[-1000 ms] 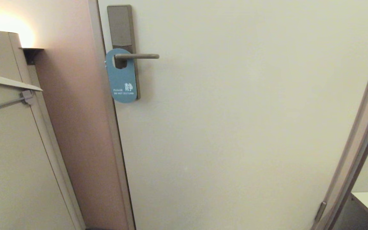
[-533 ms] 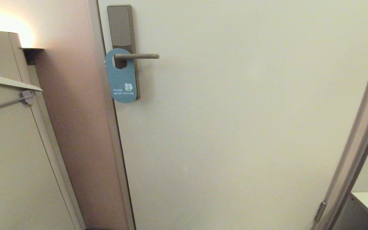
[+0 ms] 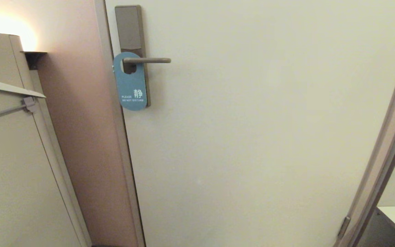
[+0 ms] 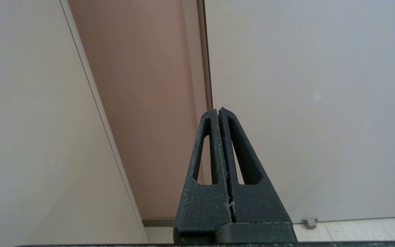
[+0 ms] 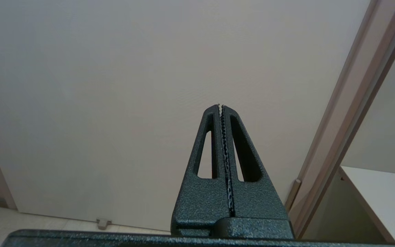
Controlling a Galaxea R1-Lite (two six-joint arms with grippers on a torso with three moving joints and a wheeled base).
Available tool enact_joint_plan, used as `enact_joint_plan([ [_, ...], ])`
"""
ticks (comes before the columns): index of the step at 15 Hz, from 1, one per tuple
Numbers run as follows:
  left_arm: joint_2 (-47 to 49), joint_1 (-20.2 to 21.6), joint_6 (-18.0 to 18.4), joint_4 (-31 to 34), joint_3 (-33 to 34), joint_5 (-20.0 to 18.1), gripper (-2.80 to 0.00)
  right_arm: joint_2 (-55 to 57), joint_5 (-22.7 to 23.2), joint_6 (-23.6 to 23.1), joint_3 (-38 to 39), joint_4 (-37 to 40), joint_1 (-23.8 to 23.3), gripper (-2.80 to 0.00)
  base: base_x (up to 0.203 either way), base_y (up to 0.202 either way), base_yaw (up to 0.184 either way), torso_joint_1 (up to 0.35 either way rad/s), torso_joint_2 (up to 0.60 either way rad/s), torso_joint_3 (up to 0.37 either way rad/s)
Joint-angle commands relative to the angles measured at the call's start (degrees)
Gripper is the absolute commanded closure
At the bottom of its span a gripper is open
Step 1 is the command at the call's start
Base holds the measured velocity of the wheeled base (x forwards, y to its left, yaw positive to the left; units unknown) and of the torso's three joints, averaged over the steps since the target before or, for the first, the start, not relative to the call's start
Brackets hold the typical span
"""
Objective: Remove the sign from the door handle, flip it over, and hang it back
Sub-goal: Take down the sign
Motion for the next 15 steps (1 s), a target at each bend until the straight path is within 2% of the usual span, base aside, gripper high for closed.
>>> enact_joint_plan([
  [1,0.0,0.01,0.13,0.02,0.0,-0.09,0.0,0.0,0.02,-0.05,0.0,0.0,0.0,0.0,0.0,0.0,0.0,0.0,0.0,0.0],
  [15,0.0,0.01,-0.22,0.02,0.0,-0.01,0.0,0.0,0.02,-0.05,0.0,0.0,0.0,0.0,0.0,0.0,0.0,0.0,0.0,0.0],
])
